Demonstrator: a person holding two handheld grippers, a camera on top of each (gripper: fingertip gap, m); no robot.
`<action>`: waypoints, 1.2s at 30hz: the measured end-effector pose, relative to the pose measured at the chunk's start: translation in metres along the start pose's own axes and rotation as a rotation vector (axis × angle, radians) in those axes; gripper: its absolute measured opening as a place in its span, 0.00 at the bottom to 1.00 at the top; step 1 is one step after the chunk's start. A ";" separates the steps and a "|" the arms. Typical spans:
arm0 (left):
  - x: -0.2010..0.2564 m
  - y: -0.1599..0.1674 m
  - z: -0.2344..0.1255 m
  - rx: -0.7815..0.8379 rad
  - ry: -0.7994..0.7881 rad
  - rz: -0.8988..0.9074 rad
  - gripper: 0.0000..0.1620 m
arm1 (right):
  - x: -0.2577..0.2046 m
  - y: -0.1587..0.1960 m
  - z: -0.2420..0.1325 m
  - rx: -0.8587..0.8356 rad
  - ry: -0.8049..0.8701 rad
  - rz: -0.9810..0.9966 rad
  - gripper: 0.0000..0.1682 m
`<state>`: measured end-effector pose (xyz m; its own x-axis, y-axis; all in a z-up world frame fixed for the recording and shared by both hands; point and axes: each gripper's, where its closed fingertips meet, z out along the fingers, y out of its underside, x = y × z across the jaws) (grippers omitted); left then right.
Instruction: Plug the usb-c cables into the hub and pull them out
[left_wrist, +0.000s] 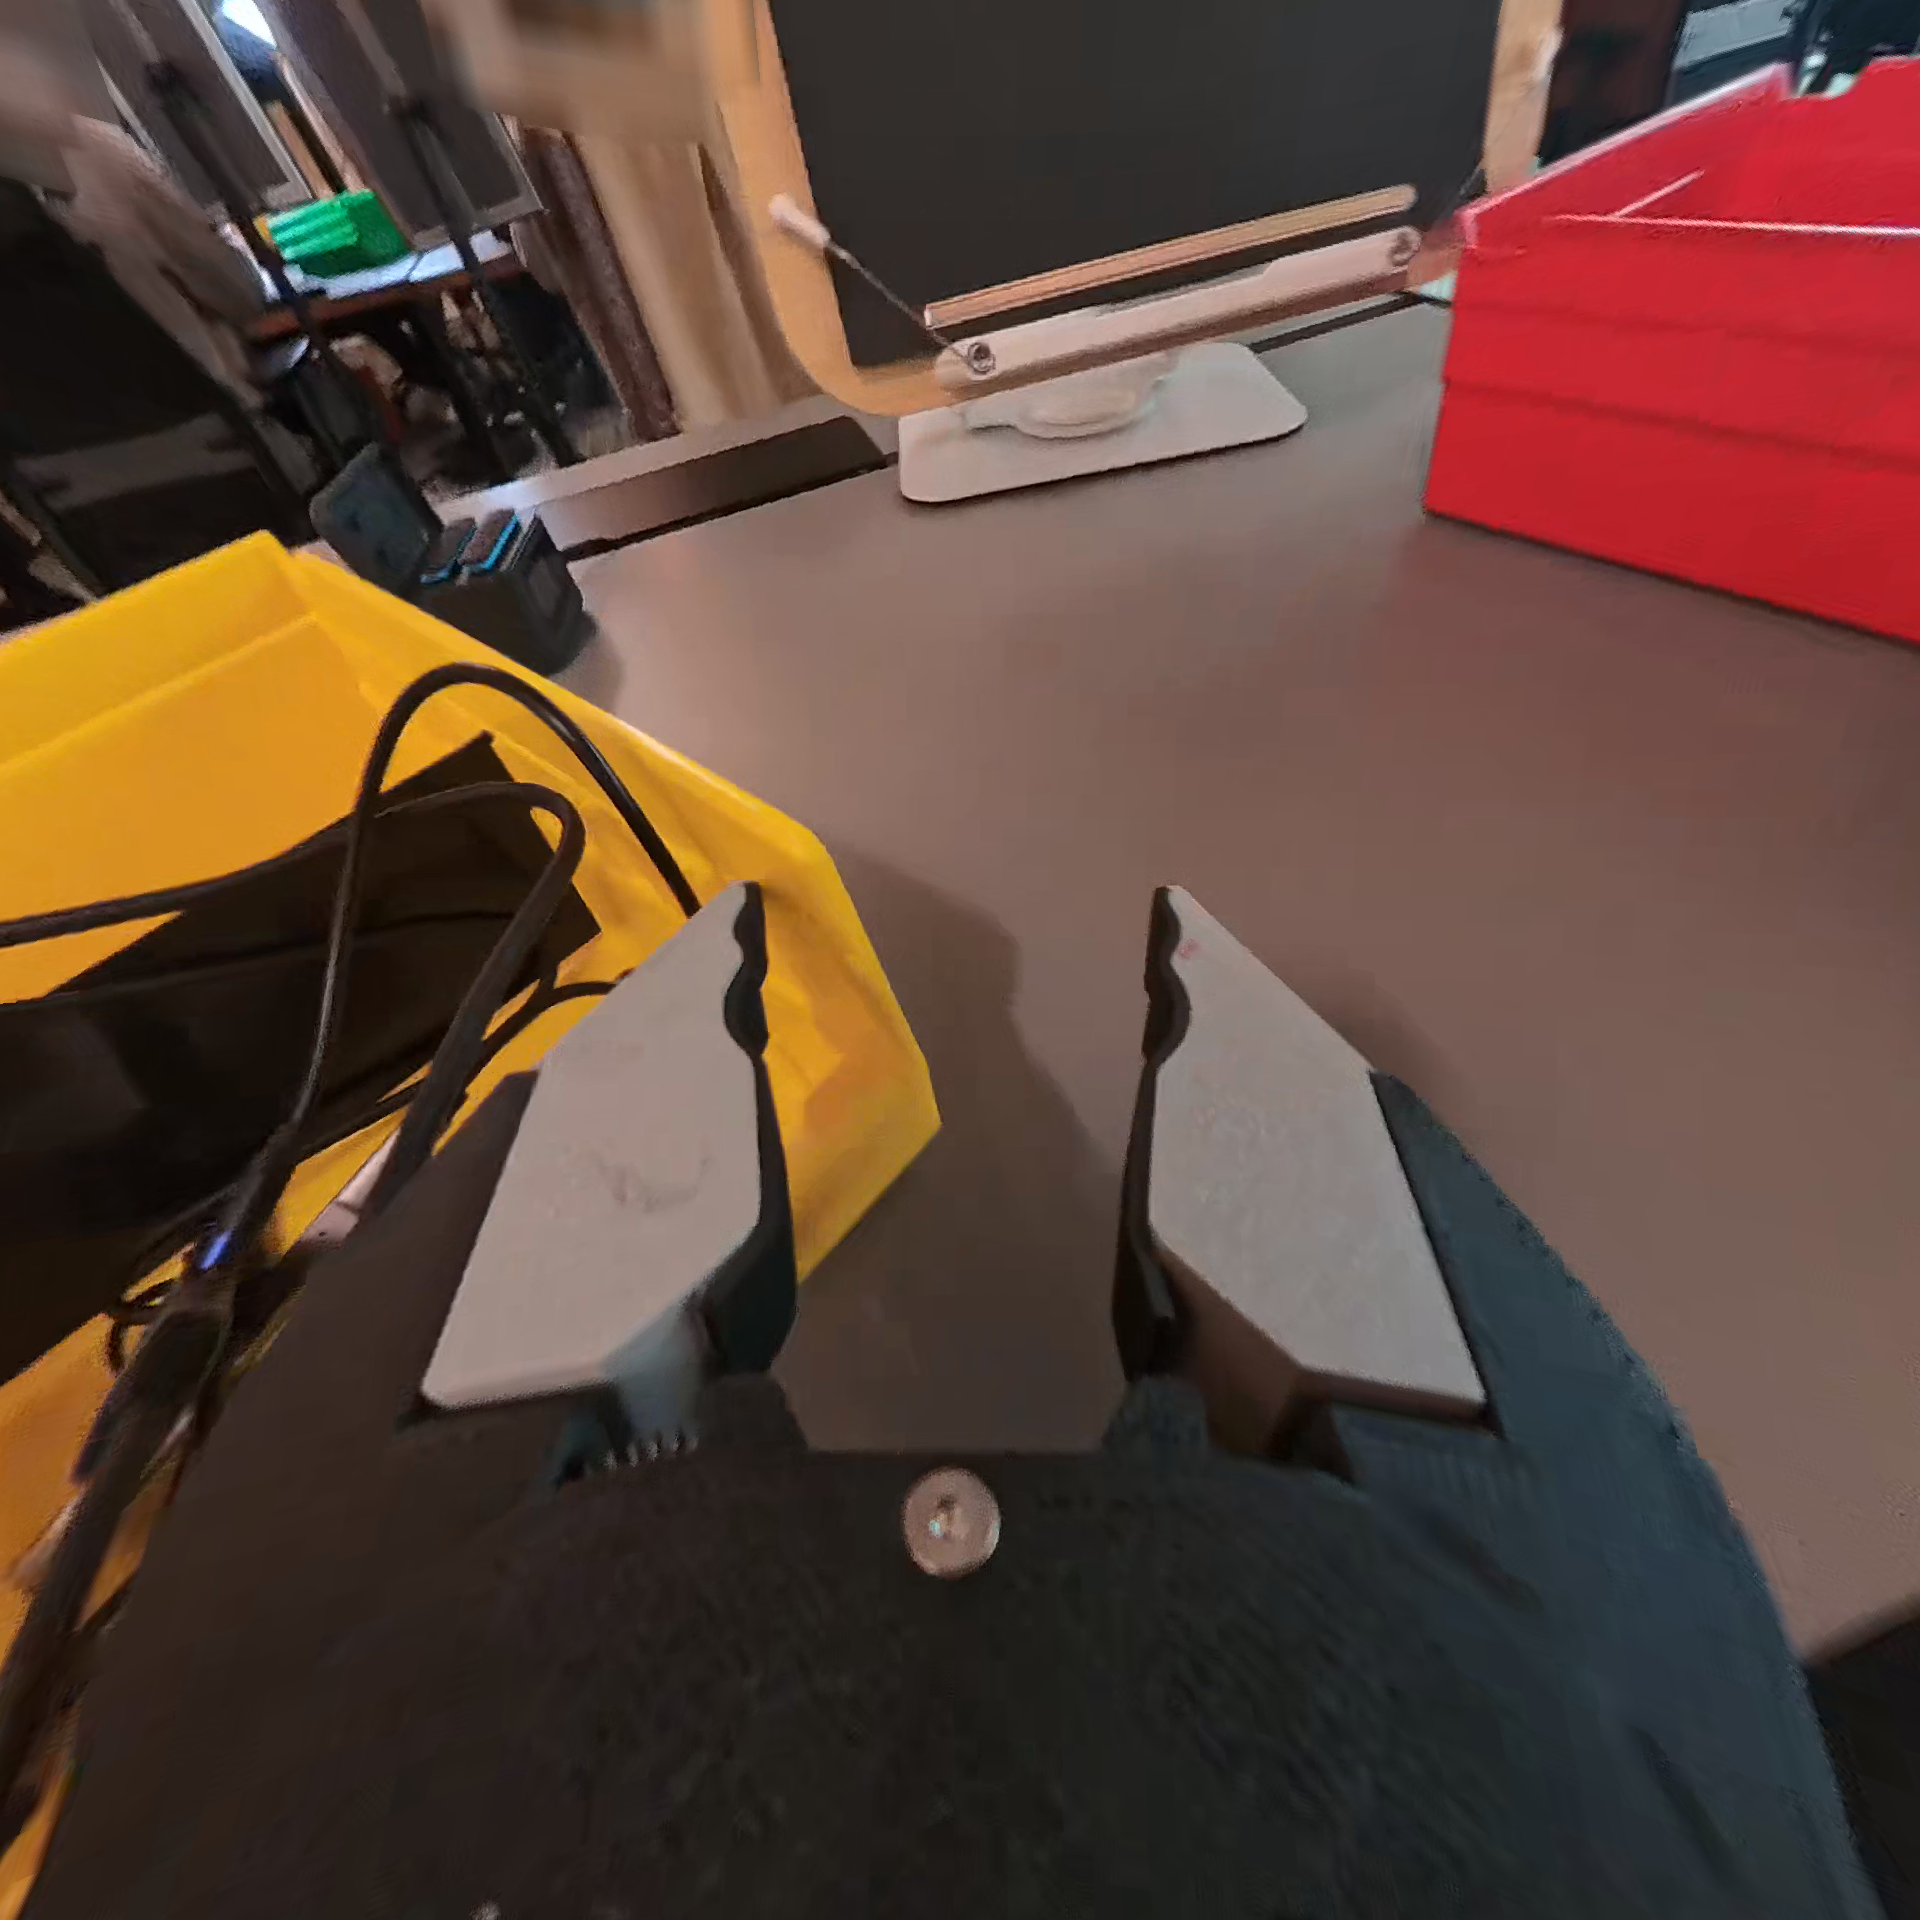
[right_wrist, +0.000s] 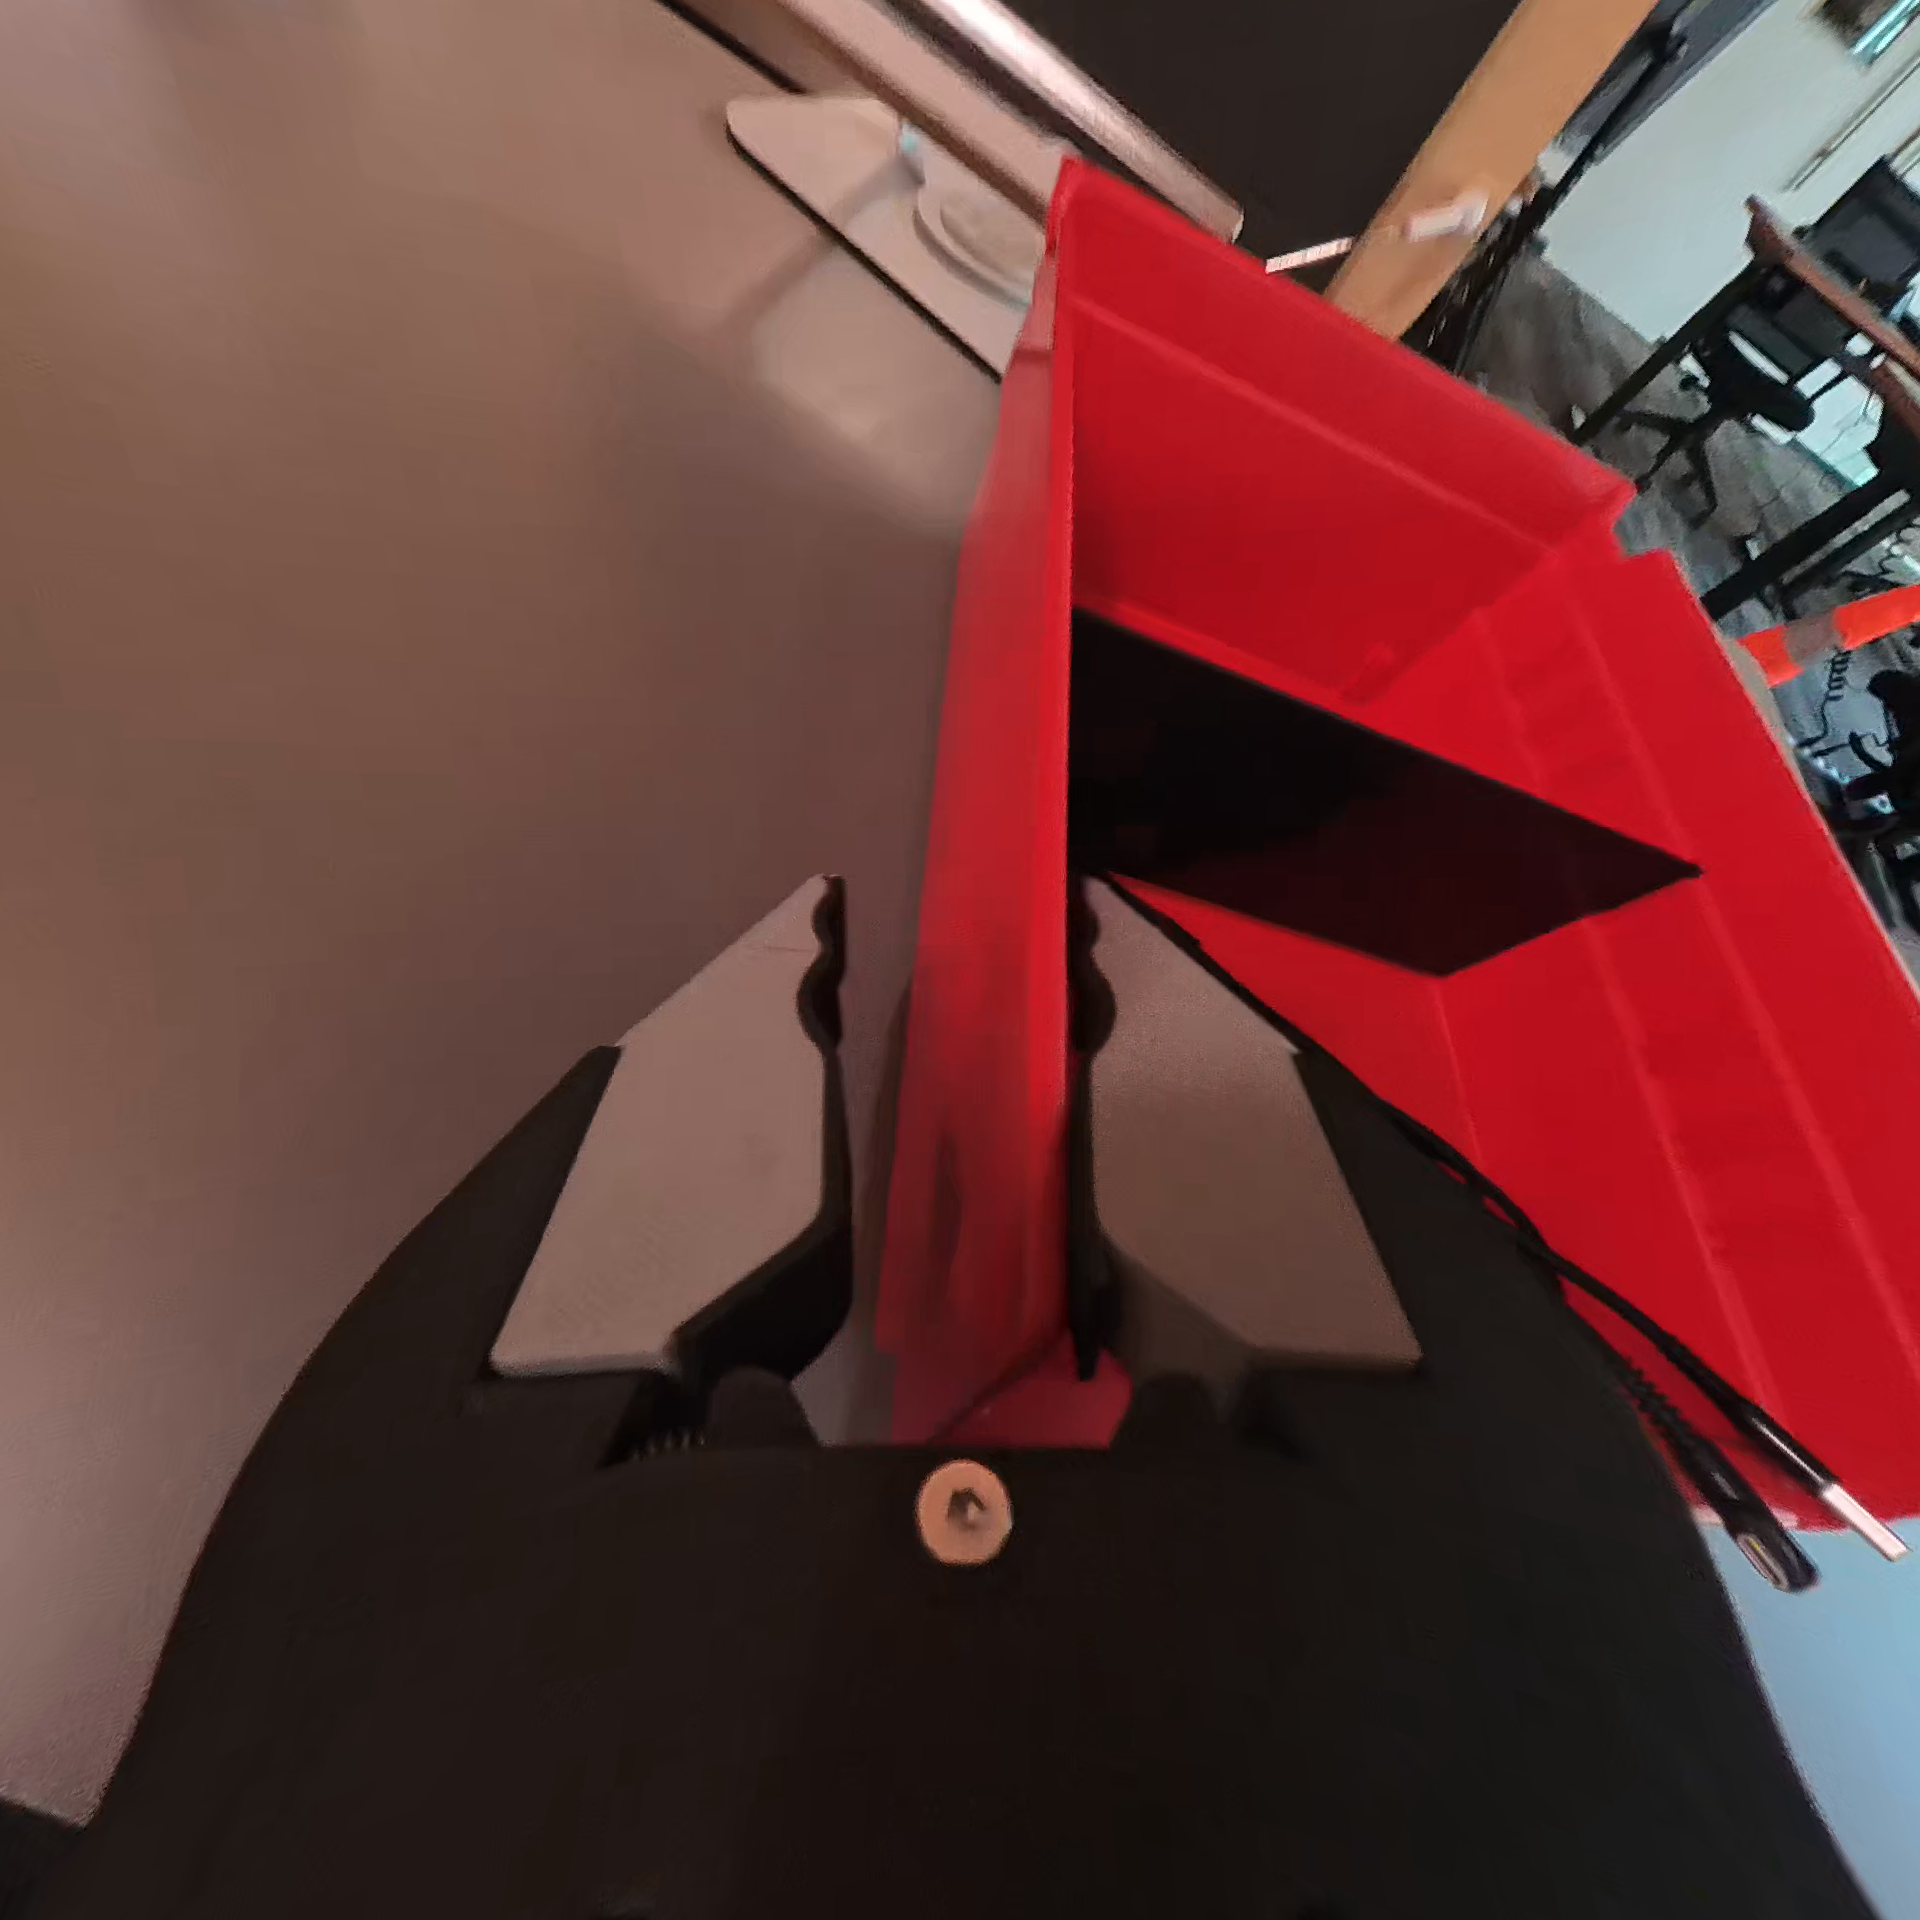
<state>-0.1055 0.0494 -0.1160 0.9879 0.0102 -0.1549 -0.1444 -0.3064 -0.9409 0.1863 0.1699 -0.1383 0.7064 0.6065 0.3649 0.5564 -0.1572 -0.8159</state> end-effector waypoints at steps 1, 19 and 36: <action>-0.006 0.002 0.009 -0.012 -0.035 -0.002 0.45 | -0.002 -0.005 -0.003 0.025 -0.005 0.012 0.27; -0.102 0.054 -0.067 -0.136 0.059 0.029 0.03 | -0.067 -0.069 -0.056 0.249 -0.285 0.023 0.28; -0.119 -0.005 -0.146 -0.016 0.086 0.072 0.19 | -0.155 -0.094 0.070 0.126 -0.540 -0.186 0.29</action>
<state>-0.2139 -0.0892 -0.0486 0.9763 -0.0943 -0.1946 -0.2148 -0.3187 -0.9232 -0.0056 0.1450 -0.1494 0.2604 0.9316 0.2537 0.5698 0.0638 -0.8193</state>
